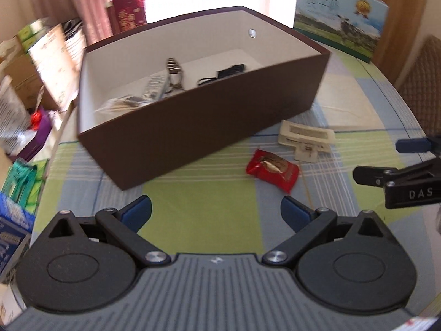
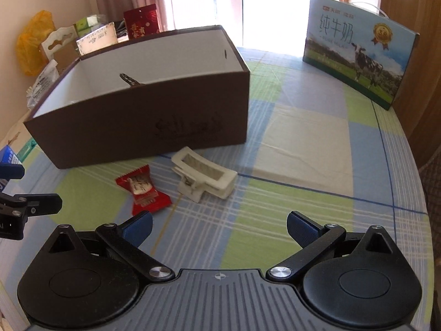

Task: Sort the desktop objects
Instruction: 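Move the left tool to the red candy packet while the right tool approaches the cream clip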

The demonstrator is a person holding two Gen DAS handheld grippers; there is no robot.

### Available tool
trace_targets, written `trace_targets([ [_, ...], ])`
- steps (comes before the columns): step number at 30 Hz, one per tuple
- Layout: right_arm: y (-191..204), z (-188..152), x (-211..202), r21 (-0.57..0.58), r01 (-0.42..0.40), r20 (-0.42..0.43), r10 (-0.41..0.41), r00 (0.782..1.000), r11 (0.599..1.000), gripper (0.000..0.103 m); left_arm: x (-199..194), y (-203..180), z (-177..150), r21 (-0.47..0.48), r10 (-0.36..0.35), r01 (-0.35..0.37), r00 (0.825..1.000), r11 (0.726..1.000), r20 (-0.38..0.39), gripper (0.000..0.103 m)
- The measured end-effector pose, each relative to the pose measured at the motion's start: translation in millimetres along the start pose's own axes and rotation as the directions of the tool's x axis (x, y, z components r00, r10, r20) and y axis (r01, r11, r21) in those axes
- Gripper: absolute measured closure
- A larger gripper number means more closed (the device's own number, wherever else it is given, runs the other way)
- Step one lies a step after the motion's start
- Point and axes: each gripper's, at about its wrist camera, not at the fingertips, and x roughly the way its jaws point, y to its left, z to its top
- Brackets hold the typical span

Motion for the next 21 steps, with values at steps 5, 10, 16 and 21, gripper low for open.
trace_targets([
  [5,-10.0,-7.3,9.8,0.031,0.018,-0.024,-0.018,1.0,0.999,0.002,21.2,-15.5,2.2,0.106,-0.079,0.079,0.997,0.991,-0.001,0.008],
  [10,-20.9,-9.8,16.8,0.065,0.044,-0.042,-0.042,0.998,0.997,0.002,39.7,-32.1,5.3,0.217,-0.135,0.131,0.991,0.967,0.005,0.012],
  [16,-35.2,-13.6,22.8,0.103,0.068,-0.063,-0.062,0.996,0.992,0.002,60.0,-40.6,14.8,0.281,-0.174,0.168,0.985,0.945,-0.003,0.013],
  [21,-42.5,-17.2,26.5,0.125,0.08,-0.083,-0.07,0.994,0.989,0.002,79.6,-46.3,23.2,0.32,-0.198,0.195,0.98,0.927,-0.024,0.022],
])
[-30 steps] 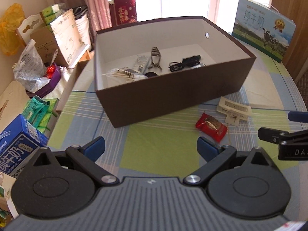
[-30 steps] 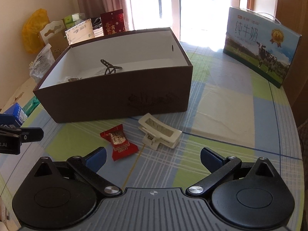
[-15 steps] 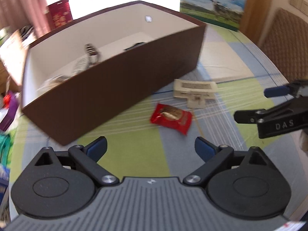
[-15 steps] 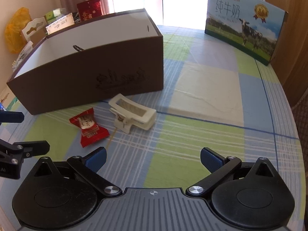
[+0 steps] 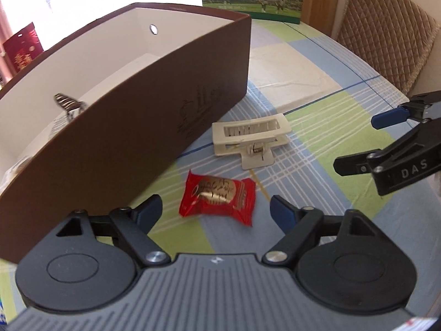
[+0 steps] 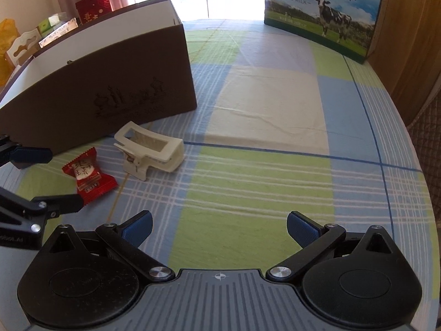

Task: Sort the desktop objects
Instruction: 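Move the left tool to the red candy packet while the right tool approaches the cream clip, then grasp the red candy packet with the left tool while the right tool grasps the cream clip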

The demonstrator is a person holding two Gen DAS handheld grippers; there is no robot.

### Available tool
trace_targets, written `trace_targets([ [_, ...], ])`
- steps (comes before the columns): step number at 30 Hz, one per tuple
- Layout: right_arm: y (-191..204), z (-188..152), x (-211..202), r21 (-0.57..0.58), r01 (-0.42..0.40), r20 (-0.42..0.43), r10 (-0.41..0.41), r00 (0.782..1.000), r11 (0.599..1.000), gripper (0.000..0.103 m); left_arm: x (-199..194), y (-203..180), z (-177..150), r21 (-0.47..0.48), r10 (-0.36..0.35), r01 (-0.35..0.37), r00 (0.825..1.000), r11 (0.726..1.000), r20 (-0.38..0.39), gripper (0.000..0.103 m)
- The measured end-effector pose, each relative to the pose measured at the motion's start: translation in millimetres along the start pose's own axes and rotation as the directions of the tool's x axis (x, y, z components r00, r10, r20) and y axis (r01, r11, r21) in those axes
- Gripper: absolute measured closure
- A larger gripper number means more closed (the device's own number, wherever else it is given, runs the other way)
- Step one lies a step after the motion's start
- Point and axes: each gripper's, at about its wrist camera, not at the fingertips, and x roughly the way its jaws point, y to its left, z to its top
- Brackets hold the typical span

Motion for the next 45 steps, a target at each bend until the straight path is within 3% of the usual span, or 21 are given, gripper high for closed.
trace_targets([
  [8,-5.5,2.0,3.4,0.019,0.004,-0.008,-0.004,1.0,1.0,0.002,30.0,-2.7,4.0,0.036,-0.025,0.026,0.999,0.999,-0.035,0.041],
  [14,-4.8,4.5,4.9,0.017,-0.006,-0.001,0.006,1.0,1.0,0.002,28.6,4.6,-1.6,-0.005,-0.054,0.054,0.998,0.999,-0.012,0.058],
  [23,14.1,11.6,5.4,-0.023,-0.068,0.026,0.069,0.997,0.997,0.002,7.2,27.9,-26.8,-0.122,0.052,-0.055,0.998,0.991,-0.03,0.061],
  [33,51.2,25.5,27.5,-0.102,-0.126,0.053,0.132,0.99,0.987,0.002,-19.0,77.0,-53.4,-0.3,0.171,-0.181,0.984,0.937,-0.057,0.061],
  [39,65.6,35.6,45.8,-0.055,-0.096,0.07,0.1,0.993,0.994,0.002,-26.2,91.6,-59.9,-0.336,0.197,-0.207,0.978,0.919,-0.063,0.061],
  [45,81.2,45.8,60.6,0.063,-0.015,0.104,0.009,0.994,0.998,0.002,-27.7,95.6,-64.4,-0.347,0.202,-0.215,0.977,0.913,-0.073,0.06],
])
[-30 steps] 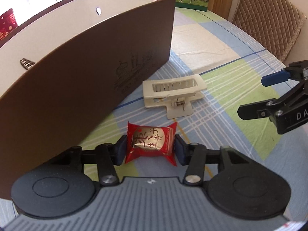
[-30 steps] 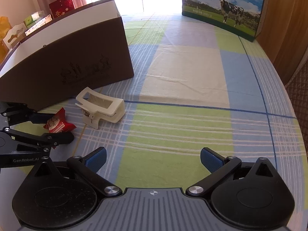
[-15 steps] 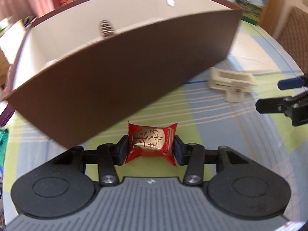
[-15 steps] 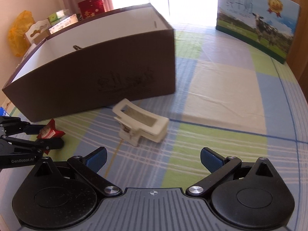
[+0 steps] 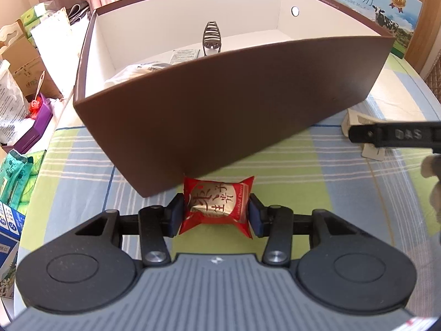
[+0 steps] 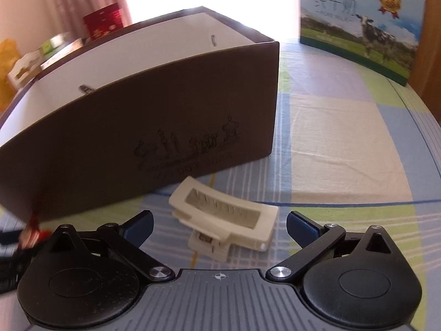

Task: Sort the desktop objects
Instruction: 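Grasp the red candy packet with the left tool while the right tool grasps the cream clip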

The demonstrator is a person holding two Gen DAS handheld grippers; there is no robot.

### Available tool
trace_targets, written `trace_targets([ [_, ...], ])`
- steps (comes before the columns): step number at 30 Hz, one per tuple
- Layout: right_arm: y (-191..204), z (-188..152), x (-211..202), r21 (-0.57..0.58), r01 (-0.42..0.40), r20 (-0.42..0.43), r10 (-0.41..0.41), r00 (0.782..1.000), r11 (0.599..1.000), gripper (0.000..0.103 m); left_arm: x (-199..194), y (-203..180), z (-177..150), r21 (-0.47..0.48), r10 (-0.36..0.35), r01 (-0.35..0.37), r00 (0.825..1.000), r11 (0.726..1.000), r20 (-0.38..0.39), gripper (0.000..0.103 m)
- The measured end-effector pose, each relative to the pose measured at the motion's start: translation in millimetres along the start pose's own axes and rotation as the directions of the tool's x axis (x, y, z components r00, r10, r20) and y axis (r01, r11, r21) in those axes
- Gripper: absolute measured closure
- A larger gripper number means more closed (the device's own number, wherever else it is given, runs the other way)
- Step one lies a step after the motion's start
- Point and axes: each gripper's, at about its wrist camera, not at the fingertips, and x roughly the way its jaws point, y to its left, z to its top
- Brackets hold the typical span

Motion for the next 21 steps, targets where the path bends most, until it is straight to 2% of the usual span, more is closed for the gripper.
trace_targets([
  [3,9.6,0.8,7.2,0.003,0.058,0.018,-0.058,0.998,0.998,0.005,0.5,1.3,-0.9,-0.002,0.002,-0.002,1.0,1.0,-0.004,0.06],
  [5,14.6,0.8,11.9,-0.011,0.087,0.023,-0.087,0.996,0.996,0.017,0.8,2.9,-2.2,-0.007,0.004,-0.004,1.0,1.0,-0.007,0.06],
  [9,16.9,0.9,15.3,-0.035,0.095,0.03,-0.094,0.995,0.995,0.017,0.6,5.4,-3.8,-0.011,0.004,-0.004,1.0,1.0,-0.013,0.06],
  [17,-3.0,-13.1,0.1,-0.115,0.003,0.002,-0.003,1.0,0.993,0.017,-2.0,5.7,-5.1,-0.009,-0.01,0.01,1.0,1.0,-0.017,0.06],
  [21,-18.6,-23.5,-13.2,-0.12,-0.039,-0.019,0.037,0.999,0.992,0.017,-4.9,3.6,-6.0,-0.008,-0.024,0.023,1.0,1.0,-0.018,0.06],
])
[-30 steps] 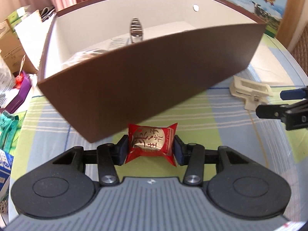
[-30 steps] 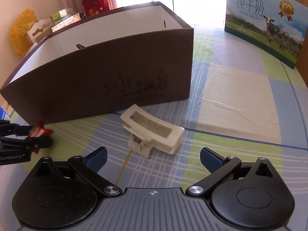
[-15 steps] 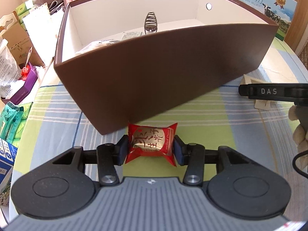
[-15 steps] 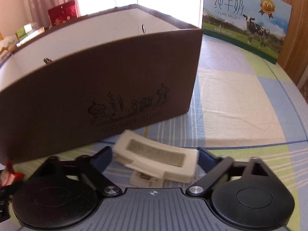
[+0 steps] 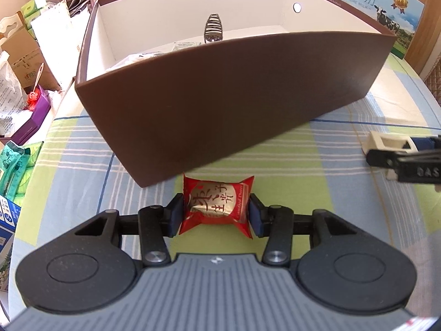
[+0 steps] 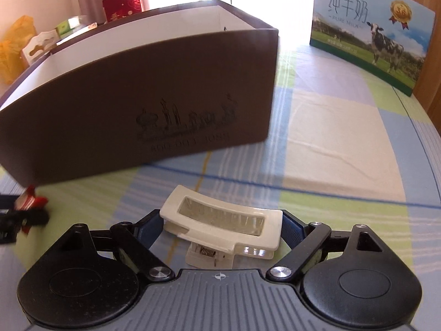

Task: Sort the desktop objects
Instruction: 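Grasp the red candy packet with the left tool while the right tool grasps the cream clip, then carry the candy packet with the left tool while the right tool carries the clip into the box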

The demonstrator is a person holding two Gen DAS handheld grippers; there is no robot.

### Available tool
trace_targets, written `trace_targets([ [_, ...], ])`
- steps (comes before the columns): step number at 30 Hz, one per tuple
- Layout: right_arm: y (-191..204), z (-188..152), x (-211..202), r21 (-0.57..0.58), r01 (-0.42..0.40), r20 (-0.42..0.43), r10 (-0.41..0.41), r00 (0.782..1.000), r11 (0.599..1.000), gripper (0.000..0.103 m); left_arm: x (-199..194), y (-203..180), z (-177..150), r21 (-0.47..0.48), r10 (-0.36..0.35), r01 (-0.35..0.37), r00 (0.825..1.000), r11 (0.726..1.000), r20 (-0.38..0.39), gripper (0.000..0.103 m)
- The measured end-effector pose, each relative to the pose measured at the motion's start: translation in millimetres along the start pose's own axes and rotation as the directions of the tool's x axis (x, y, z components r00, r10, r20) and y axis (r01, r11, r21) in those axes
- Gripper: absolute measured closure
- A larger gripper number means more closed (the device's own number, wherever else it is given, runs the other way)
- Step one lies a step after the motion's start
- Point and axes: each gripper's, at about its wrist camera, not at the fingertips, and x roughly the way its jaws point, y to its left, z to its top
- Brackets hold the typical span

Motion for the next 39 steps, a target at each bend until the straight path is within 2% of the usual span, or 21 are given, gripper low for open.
trace_targets([
  [7,-13.3,-9.6,-25.4,-0.018,-0.044,0.003,0.044,0.999,0.999,0.017,-15.0,-13.8,-0.9,0.033,-0.036,0.035,0.999,0.999,0.018,0.06],
  [13,-6.8,-6.7,-46.9,-0.055,-0.088,0.024,0.089,0.996,0.995,0.017,-35.8,-23.7,2.5,0.055,-0.045,0.042,0.998,0.998,0.048,0.06],
  [31,26.4,27.5,-90.5,-0.159,-0.202,0.095,0.219,0.971,0.966,0.017,-76.4,-19.0,20.1,0.02,-0.026,0.024,0.992,1.0,0.12,0.06],
  [39,38.9,52.1,-96.3,-0.189,-0.24,0.121,0.266,0.956,0.952,0.017,-87.8,-14.0,42.7,0.022,-0.029,0.025,0.986,0.999,0.163,0.06],
])
